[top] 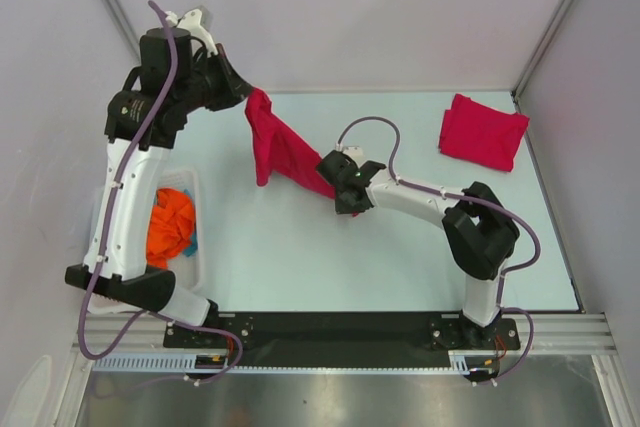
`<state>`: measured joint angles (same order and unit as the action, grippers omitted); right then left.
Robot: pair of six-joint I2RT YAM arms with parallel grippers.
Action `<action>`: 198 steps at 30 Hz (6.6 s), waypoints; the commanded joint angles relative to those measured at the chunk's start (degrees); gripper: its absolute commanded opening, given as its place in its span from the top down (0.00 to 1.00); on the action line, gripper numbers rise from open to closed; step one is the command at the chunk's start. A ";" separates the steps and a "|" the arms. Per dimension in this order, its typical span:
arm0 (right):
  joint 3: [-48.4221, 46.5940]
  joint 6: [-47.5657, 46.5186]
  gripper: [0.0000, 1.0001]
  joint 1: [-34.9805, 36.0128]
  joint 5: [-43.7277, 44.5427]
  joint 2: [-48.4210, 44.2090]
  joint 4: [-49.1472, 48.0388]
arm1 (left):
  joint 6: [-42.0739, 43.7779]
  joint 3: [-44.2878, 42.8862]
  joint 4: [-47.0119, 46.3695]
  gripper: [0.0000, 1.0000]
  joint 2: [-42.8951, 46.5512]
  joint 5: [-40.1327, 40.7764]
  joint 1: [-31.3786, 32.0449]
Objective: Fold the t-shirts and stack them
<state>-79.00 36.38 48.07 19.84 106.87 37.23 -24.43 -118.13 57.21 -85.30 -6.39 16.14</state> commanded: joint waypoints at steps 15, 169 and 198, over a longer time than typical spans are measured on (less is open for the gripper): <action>-1.41 -0.96 1.00 0.44 3.19 -1.66 -4.27 | 1.84 1.40 -2.19 1.00 2.16 -2.48 -1.90; -25.32 -104.21 1.00 8.63 72.28 -15.40 -84.24 | 4.65 -17.49 7.66 1.00 8.06 22.39 5.39; -27.44 -122.00 1.00 16.25 74.47 -16.77 -104.05 | 4.39 -18.47 8.09 1.00 15.85 22.65 3.63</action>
<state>-105.32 -84.44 61.43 86.19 94.39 -62.72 -19.29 -139.98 64.86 -73.19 15.42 20.05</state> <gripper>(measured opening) 0.010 0.005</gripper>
